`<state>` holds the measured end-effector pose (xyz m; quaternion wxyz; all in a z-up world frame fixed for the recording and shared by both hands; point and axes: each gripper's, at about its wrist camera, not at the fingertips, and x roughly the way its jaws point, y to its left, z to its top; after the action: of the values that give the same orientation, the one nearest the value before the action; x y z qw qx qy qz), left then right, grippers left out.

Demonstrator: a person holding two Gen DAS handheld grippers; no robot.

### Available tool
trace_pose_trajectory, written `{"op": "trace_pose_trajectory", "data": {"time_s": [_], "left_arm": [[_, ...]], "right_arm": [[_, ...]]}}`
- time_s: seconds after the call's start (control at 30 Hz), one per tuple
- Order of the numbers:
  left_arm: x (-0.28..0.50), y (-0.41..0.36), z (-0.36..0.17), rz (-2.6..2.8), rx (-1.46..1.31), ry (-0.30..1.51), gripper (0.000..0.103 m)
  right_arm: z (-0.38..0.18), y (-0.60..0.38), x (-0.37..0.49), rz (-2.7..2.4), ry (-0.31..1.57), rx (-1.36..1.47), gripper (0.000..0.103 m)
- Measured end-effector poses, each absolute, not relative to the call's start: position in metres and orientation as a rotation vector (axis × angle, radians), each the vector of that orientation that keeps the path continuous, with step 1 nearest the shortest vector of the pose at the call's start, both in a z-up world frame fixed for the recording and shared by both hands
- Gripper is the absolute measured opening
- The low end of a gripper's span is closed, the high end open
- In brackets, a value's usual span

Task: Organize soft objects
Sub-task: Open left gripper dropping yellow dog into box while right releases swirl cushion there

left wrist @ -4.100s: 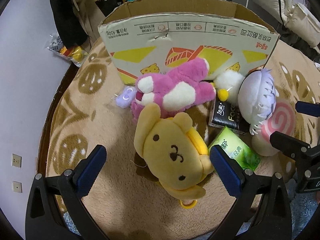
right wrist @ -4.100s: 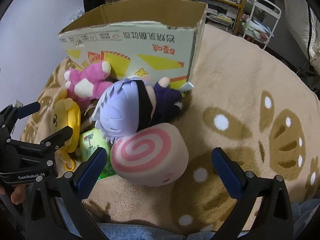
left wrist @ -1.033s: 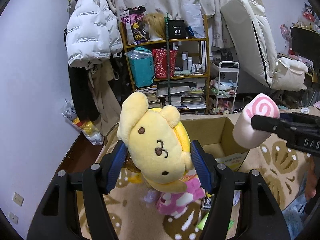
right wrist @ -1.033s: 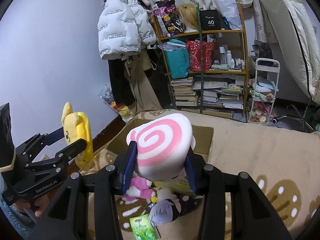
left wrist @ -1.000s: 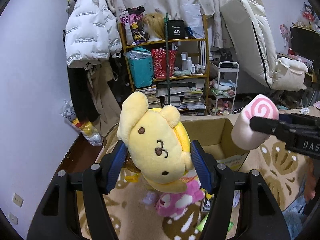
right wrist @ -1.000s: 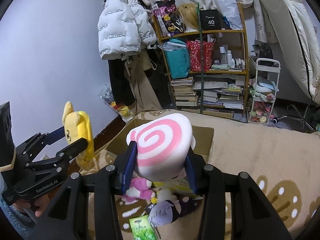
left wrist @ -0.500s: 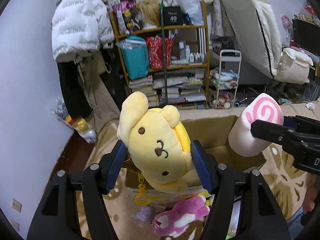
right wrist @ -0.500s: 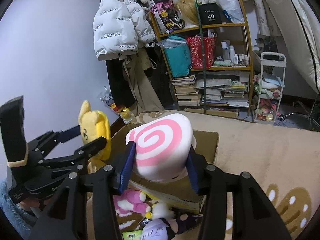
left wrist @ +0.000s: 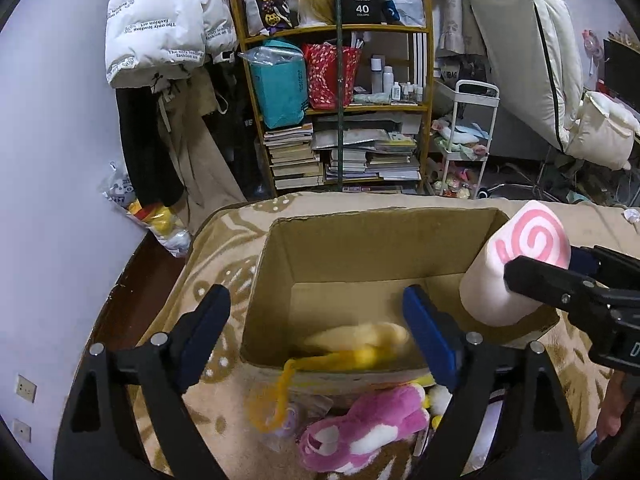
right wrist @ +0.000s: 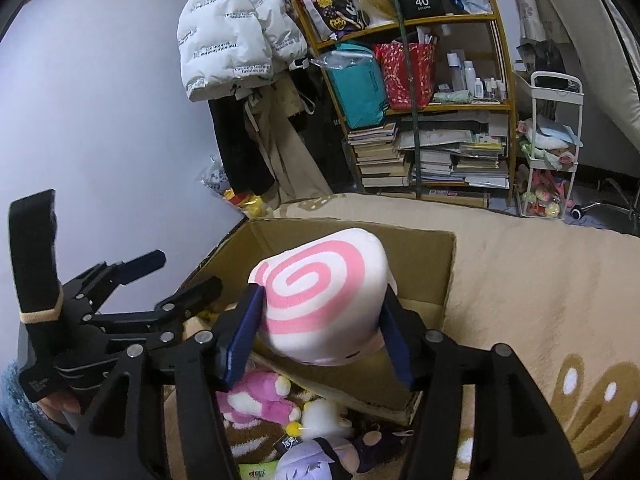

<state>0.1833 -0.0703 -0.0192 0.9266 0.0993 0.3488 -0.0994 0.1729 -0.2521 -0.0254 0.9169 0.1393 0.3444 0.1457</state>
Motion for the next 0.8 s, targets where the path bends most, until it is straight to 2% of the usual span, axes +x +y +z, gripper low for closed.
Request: {"op": "trace_pose_trajectory", "data": {"time_s": [0.17, 0.3, 0.43, 0.8], "left_arm": [[0.174, -0.062, -0.015, -0.173, 0.207, 0.718, 0.094], [0.163, -0.051, -0.012, -0.148, 0.194, 0.731, 0.096], [0.147, -0.044, -0.009, -0.141, 0.181, 0.739, 0.096], [0.093, -0.044, -0.004, -0.162, 0.189, 0.75, 0.097]], "right_arm": [[-0.025, -0.254, 0.17, 0.285, 0.695, 0.293, 0.084], [-0.022, -0.254, 0.165, 0.264, 0.704, 0.276, 0.088], [-0.017, -0.254, 0.155, 0.249, 0.713, 0.287, 0.098], [-0.007, -0.255, 0.116, 0.212, 0.734, 0.288, 0.103]]}}
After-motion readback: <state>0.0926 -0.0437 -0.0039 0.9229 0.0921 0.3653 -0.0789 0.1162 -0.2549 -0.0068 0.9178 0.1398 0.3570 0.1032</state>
